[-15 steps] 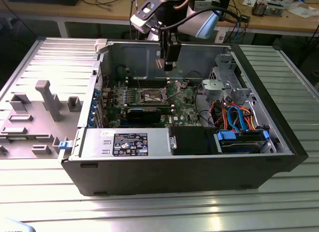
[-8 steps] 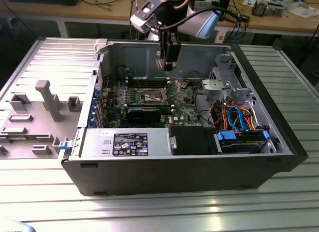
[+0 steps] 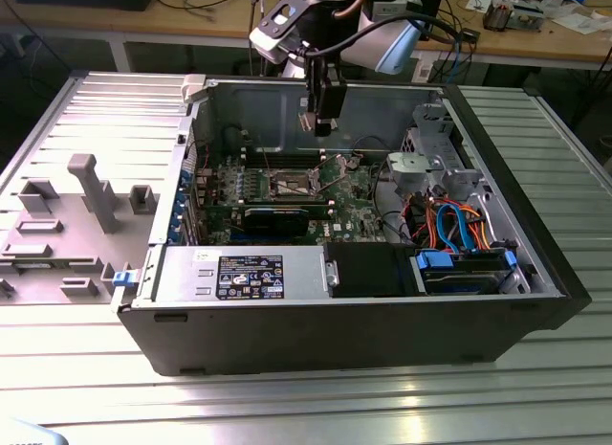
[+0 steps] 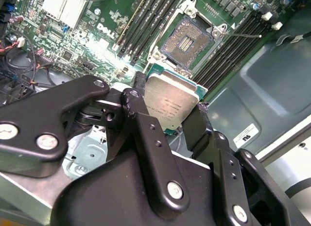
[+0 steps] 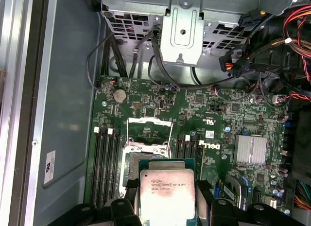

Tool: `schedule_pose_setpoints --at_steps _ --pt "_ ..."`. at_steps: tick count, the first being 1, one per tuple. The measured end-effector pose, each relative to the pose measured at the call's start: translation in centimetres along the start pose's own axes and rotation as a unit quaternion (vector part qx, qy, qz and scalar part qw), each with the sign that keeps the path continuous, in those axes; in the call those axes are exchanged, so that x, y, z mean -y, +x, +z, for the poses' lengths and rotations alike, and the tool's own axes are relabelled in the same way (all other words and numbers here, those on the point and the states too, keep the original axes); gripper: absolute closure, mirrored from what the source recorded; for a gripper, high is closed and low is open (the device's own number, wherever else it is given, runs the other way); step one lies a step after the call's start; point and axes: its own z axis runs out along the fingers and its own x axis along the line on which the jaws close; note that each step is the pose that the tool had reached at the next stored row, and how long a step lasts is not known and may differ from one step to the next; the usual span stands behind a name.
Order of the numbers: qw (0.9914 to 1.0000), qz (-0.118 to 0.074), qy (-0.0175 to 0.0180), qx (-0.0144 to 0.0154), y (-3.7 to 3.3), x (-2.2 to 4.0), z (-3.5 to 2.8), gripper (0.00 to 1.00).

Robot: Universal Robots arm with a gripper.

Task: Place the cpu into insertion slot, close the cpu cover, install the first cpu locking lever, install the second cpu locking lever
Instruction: 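Place the cpu into insertion slot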

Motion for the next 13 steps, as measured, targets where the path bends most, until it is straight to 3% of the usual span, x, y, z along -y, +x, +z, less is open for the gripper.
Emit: schedule_pose_setpoints --at_steps 13 --pt "0.99998 0.007 0.0001 0.0003 0.00 0.00 0.01 0.45"
